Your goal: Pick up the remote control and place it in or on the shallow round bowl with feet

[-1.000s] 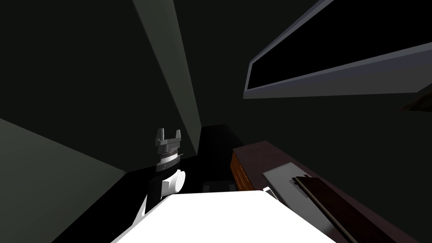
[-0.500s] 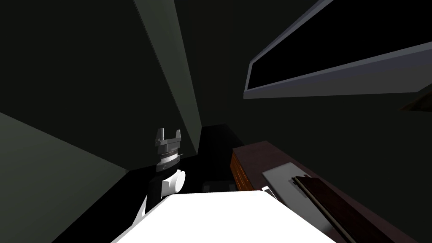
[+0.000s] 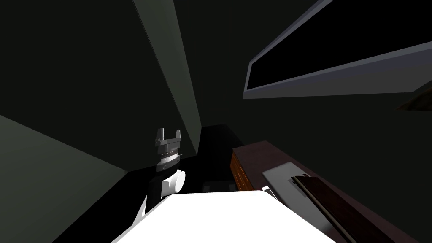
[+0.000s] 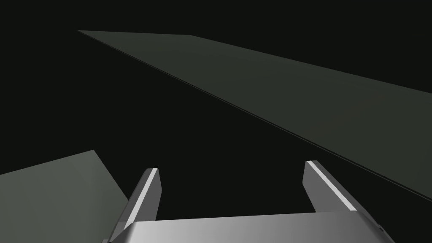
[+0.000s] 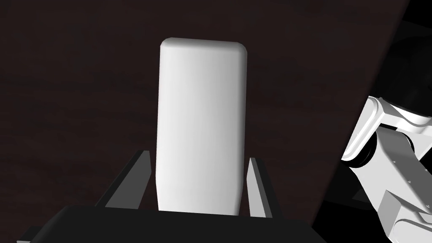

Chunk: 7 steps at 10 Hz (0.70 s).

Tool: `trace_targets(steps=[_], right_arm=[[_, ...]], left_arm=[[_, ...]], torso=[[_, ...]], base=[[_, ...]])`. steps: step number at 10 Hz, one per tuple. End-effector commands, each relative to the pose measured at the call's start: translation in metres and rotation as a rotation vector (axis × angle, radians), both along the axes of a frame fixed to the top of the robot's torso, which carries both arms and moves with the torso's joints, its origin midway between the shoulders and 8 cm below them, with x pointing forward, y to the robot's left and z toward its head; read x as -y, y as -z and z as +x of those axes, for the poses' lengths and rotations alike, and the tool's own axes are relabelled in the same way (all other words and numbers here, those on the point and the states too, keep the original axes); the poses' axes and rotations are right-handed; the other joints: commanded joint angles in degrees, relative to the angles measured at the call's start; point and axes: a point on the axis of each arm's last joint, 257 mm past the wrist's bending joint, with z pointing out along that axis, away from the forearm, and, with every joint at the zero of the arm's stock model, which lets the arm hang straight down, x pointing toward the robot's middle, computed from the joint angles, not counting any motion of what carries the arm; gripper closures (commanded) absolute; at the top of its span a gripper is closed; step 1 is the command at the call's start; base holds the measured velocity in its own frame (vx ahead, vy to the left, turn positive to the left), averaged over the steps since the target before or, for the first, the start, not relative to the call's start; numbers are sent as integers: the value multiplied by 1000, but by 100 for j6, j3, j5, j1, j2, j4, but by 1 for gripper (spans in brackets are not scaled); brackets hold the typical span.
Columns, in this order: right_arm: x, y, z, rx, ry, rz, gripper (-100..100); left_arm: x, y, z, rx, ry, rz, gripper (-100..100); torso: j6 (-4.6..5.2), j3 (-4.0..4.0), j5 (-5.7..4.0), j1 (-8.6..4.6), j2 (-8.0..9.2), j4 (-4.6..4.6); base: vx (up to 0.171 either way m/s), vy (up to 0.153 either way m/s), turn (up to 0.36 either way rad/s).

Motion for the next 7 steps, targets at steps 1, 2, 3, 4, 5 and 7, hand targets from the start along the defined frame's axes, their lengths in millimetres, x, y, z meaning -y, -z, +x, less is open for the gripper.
trace_targets(steps=[1,2,3,4,5,7], right_arm=[[9,-9,1,-2,-7,1,100],[12,-13,1,-4,-11,3,100],[8,-11,1,-3,-7,0,100],[9,-11,1,-3,-7,1,0],[35,-30,-21,-48,-19,-39,100],[69,-57,-37,-90,-36,-86,100]], left_arm=[[0,0,0,0,0,0,0],[0,0,0,0,0,0,0],[0,0,0,0,0,0,0],[0,0,0,0,0,0,0],[0,0,0,0,0,0,0],[0,0,0,0,0,0,0]], torso=[[0,0,0,0,0,0],[1,-4,1,9,-7,-2],[1,-5,2,10,-9,-2],[-1,-3,-1,4,-4,-1],[-1,0,-1,-1,0,0],[2,0,19,55,5,-4]], base=[[38,37,-89],[39,37,-51],[16,15,-12],[0,0,0],[9,83,-20],[27,174,-68]])
